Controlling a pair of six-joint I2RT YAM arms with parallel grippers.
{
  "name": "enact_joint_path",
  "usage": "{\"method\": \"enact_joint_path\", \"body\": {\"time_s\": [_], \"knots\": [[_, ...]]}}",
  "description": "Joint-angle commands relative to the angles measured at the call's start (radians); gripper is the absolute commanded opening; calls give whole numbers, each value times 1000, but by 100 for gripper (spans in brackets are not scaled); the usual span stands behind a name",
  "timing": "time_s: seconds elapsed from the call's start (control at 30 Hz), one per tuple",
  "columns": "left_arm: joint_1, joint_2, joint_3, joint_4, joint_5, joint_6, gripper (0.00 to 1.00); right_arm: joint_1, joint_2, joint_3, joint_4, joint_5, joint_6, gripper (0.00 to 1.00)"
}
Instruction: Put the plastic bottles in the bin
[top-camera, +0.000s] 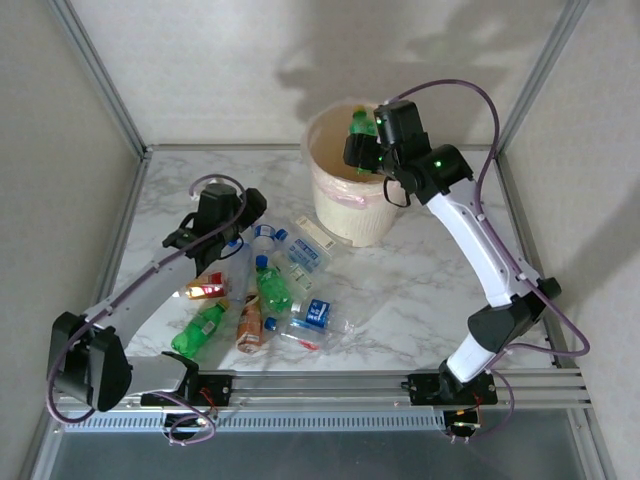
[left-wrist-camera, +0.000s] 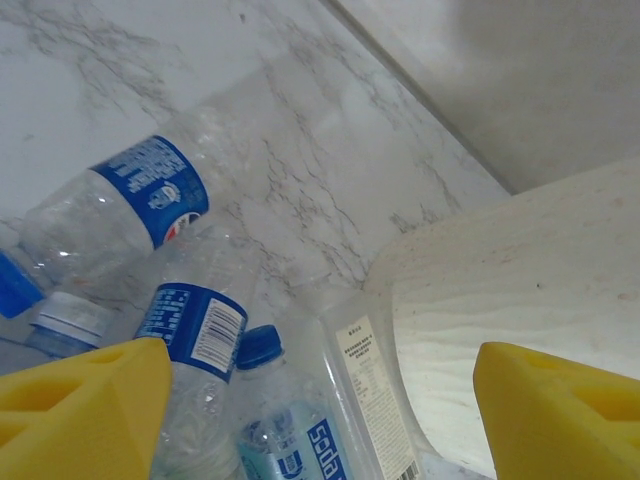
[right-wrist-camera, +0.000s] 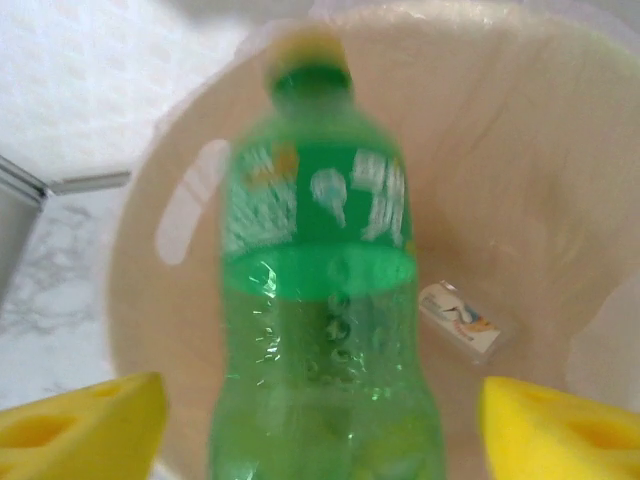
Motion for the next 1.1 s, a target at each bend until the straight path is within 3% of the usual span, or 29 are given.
{"method": "enact_joint_path", "body": {"time_s": [0.0, 0.17, 0.33, 0.5, 0.73, 1.07], "knots": [[8, 54, 55, 79, 69, -17, 78, -15, -3, 42, -7, 6, -23, 91], [8, 195, 142, 127, 141, -32, 66, -12, -69, 31, -4, -4, -25, 90], [10, 366, 259, 144, 202, -48, 48, 37, -225, -118, 30, -22, -17, 71], [19, 540, 389, 132, 263, -63, 28, 108, -393, -372, 24, 17, 55, 61], [29, 665, 487, 7, 186, -50, 24, 116, -614, -687, 33, 13, 200, 60], [51, 806, 574, -91, 172, -16, 18, 115, -713, -849, 23, 15, 278, 60]]}}
